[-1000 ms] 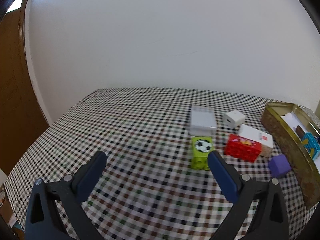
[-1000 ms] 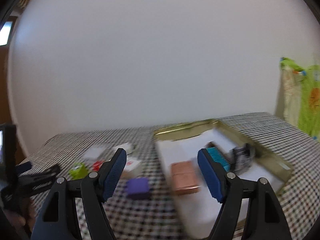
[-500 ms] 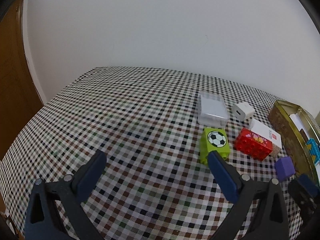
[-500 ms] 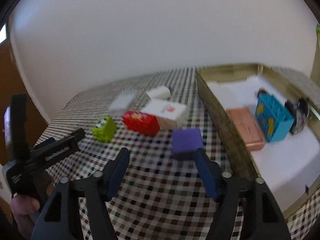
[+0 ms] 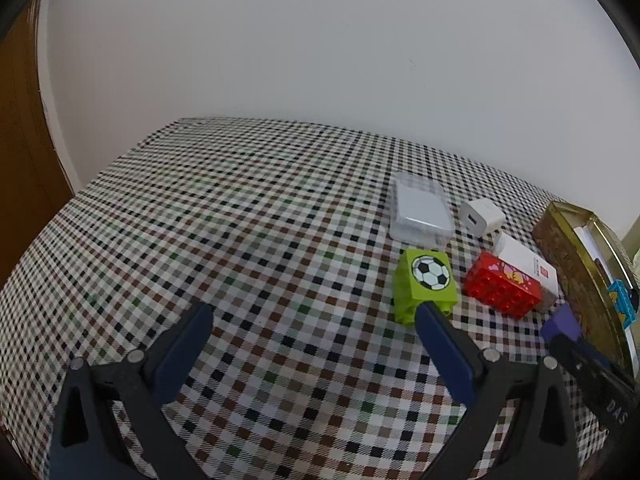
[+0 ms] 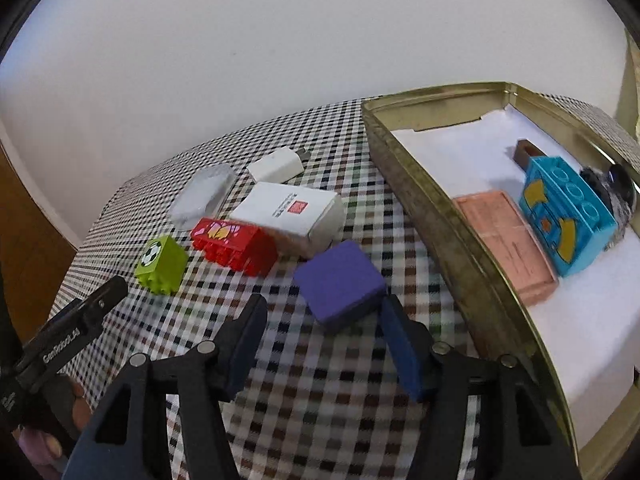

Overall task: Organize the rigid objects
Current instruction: 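Grasp the purple block with the right tool while the left tool grasps the green soccer-ball brick, then lift the purple block and green brick off the table with both tools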

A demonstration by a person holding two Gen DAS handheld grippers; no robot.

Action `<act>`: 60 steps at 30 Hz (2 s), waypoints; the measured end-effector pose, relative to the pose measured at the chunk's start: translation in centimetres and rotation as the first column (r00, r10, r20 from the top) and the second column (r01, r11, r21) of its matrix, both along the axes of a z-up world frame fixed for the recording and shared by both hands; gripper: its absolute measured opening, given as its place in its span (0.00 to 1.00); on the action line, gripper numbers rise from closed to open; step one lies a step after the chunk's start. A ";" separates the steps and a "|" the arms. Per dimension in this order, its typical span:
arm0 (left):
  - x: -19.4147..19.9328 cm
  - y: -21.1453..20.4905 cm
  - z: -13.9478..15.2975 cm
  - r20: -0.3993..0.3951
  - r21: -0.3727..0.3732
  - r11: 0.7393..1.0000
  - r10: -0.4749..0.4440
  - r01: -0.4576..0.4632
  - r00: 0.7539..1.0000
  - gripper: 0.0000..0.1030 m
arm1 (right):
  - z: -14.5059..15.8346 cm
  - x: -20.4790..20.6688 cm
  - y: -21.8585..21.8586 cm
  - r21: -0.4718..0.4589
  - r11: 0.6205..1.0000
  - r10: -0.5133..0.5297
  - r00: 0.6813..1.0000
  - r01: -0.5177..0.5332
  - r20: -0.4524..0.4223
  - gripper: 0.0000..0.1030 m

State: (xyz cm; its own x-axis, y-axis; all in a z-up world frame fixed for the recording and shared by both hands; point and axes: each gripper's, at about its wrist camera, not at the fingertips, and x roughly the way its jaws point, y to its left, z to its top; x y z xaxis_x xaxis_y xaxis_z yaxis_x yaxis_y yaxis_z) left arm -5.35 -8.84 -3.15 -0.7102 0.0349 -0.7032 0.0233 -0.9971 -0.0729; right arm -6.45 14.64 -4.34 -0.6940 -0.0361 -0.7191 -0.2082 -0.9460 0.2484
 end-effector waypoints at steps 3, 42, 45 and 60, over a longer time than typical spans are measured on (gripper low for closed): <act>-0.4 0.1 -0.3 0.016 0.013 1.000 -0.005 0.005 1.000 0.99 | 0.0 -1.0 -0.4 0.036 0.999 0.025 1.000 -0.025 0.015 0.60; -6.2 3.9 -1.4 0.093 0.046 0.997 -0.062 0.058 0.994 0.29 | 3.3 0.6 1.0 0.072 0.989 0.143 0.956 -0.129 -0.257 0.42; -5.6 3.2 -1.3 0.075 0.093 0.994 -0.070 0.063 0.995 0.29 | 3.2 1.0 1.2 0.079 0.989 0.138 0.953 -0.121 -0.270 0.42; 0.3 5.7 1.5 -0.176 -0.031 0.998 -0.057 0.053 0.983 0.16 | 4.7 3.1 1.0 0.212 0.977 0.100 0.909 -0.013 -0.404 0.42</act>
